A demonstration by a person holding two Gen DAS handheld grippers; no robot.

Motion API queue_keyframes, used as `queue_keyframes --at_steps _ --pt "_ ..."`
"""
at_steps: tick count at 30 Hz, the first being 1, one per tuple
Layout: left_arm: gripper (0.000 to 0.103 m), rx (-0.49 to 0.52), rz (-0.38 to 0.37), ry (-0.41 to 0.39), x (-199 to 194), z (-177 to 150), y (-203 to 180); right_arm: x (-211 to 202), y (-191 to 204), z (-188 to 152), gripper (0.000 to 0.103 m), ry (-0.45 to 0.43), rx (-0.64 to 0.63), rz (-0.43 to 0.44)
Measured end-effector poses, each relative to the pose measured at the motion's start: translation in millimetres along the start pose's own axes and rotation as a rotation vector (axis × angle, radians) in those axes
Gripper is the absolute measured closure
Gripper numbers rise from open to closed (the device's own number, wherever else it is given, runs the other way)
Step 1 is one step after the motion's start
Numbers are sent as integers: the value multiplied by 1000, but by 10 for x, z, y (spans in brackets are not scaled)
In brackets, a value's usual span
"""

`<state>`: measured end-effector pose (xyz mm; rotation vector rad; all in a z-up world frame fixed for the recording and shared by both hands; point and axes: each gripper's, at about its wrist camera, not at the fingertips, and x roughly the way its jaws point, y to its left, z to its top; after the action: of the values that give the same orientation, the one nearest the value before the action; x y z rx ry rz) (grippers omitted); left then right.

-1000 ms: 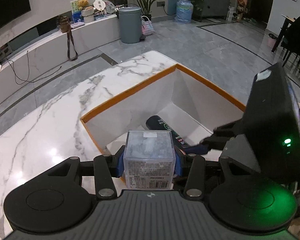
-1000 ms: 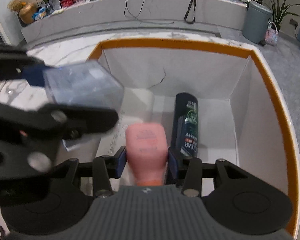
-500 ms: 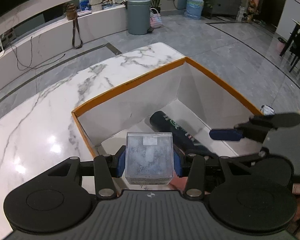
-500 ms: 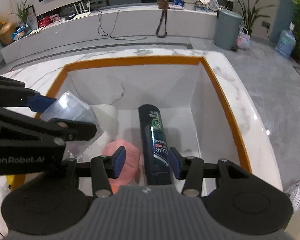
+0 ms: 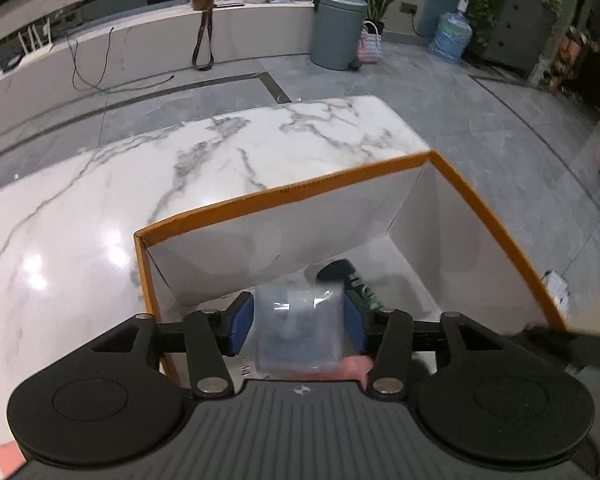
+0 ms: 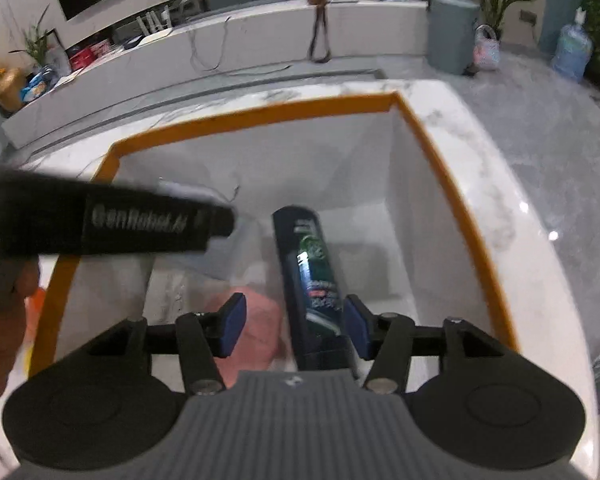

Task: Organize rigid objects
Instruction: 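Lower the clear box into the orange box with the left tool while the right tool releases the pink bottle, then move both tools back over the remaining table items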

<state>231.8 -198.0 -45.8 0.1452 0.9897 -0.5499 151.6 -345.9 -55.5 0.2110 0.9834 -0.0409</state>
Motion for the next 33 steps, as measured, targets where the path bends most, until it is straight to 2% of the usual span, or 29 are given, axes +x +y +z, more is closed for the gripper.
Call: queue_keyframes --at_steps 9,20,24,25,29,33 --pt "46 2 -18 10 -111 -39 25 -5 -5 1 48 -2 1 25" --pt "45 168 -5 -12 -552 -260 -55 -106 117 -13 39 -68 -86 10" --pt "43 198 16 -16 -724 -329 25 -252 265 -68 22 -122 -162 36" --pt "40 200 19 -23 -767 -352 57 -283 297 -77 20 -131 -184 38" --pt "38 190 53 -53 -934 -473 216 -419 469 -123 16 -170 -267 1" --pt "39 156 89 -82 -1100 -570 388 -546 585 -170 13 -195 -271 13"
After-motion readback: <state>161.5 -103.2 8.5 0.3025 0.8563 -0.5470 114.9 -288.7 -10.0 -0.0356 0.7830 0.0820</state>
